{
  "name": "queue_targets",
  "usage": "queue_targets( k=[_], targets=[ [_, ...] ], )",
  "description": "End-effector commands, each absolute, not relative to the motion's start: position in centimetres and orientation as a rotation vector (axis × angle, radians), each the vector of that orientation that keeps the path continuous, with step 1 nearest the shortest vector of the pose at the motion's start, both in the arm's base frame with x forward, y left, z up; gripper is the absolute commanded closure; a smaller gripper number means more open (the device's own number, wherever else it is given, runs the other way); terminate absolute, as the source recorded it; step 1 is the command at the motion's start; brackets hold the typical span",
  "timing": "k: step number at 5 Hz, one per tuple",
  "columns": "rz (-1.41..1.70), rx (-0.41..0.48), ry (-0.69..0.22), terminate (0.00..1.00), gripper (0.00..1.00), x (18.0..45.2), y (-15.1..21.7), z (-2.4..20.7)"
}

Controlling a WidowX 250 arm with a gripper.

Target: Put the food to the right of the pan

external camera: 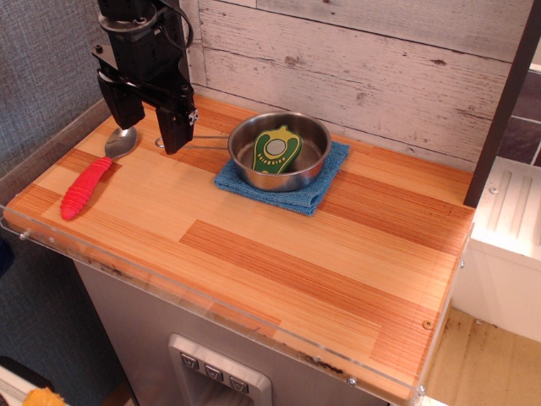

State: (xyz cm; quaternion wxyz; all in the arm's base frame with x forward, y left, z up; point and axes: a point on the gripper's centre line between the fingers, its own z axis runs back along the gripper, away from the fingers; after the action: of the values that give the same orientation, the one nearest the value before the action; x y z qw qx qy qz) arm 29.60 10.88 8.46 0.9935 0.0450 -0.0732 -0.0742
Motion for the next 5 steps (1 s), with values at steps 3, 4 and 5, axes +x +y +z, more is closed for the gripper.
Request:
queue_targets(
  k=[3, 4, 5],
  targets=[
    [-0.208, 0.059, -0.177, 0.0, 0.0, 32.9, 7.5, 8.7],
    [-0.214, 0.06, -0.196, 0.0, 0.0, 35.1, 6.0, 9.0],
    [-0.205, 0.062, -0.197, 0.0, 0.0, 36.9, 5.3, 8.5]
  ],
)
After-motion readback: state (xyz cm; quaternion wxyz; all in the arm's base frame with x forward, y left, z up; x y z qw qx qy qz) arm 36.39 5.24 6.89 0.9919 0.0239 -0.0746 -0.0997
